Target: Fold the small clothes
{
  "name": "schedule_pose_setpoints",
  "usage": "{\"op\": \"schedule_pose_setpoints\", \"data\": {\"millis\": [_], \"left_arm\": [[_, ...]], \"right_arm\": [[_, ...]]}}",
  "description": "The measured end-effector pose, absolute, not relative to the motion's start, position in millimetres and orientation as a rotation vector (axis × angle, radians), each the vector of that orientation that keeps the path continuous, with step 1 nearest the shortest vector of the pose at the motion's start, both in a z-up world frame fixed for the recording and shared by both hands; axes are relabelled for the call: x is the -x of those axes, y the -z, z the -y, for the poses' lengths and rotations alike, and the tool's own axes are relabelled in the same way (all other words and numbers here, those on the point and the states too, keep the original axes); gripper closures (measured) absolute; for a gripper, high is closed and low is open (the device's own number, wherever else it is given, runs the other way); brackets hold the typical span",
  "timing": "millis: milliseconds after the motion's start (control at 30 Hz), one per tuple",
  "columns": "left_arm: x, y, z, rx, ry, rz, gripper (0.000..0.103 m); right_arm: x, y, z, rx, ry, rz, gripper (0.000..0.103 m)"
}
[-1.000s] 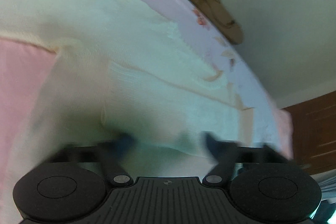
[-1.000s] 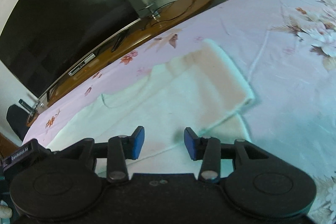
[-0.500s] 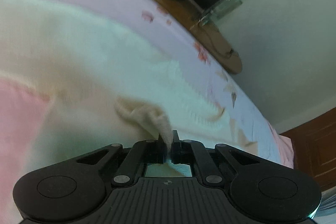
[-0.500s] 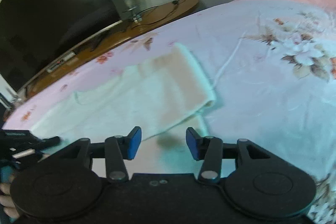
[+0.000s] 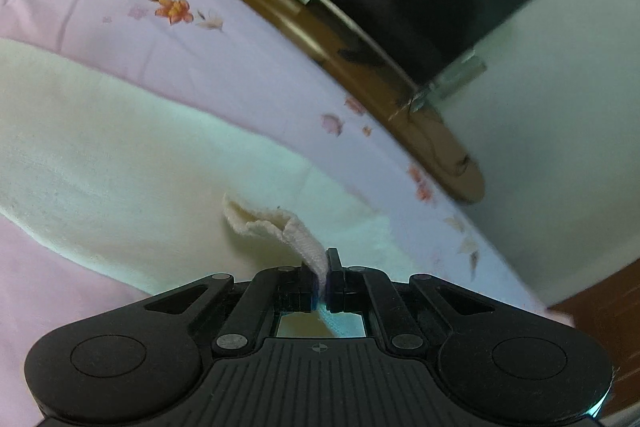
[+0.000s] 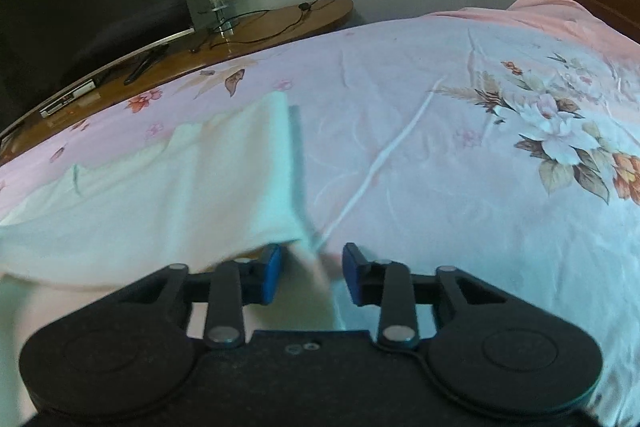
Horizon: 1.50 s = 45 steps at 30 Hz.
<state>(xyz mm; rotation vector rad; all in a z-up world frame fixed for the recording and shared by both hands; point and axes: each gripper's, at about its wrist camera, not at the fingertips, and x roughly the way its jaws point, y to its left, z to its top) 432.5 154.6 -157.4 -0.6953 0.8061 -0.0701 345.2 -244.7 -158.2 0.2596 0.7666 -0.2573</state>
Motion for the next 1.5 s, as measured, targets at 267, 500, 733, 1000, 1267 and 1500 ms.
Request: {"op": "schedule_pose_setpoints", "data": {"millis": [267, 500, 733, 1000, 1267, 1500], "left_arm": [[-435, 164, -136, 0.615, 0.098, -0.824, 0.100], [-432, 180, -137, 0.591, 0.069, -0.871, 0.099], [-426, 168, -147, 0.574, 0.057, -0.851, 0.099], [-403, 162, -163, 0.571, 0.021, -0.875, 0.099], [-406, 132, -154, 0.544, 0.075, -0.797, 0.099], [-417, 124, -140, 0.517, 0.060, -0.745, 0.099]], "right_arm": [[-365, 153, 237, -0.209, 0.237, -0.727, 0.080], [-348, 167, 272, -0.469, 0.311, -0.724, 0.095], [-335, 161, 269, -0.436, 0.272, -0.741, 0.092], [-316, 139, 268, -0.405, 0.217, -0.729, 0.082], [-355, 134, 271, -0.411, 0.182, -0.736, 0.075], [-418, 140, 270, -0.421, 0.159, -0.777, 0.065]]}}
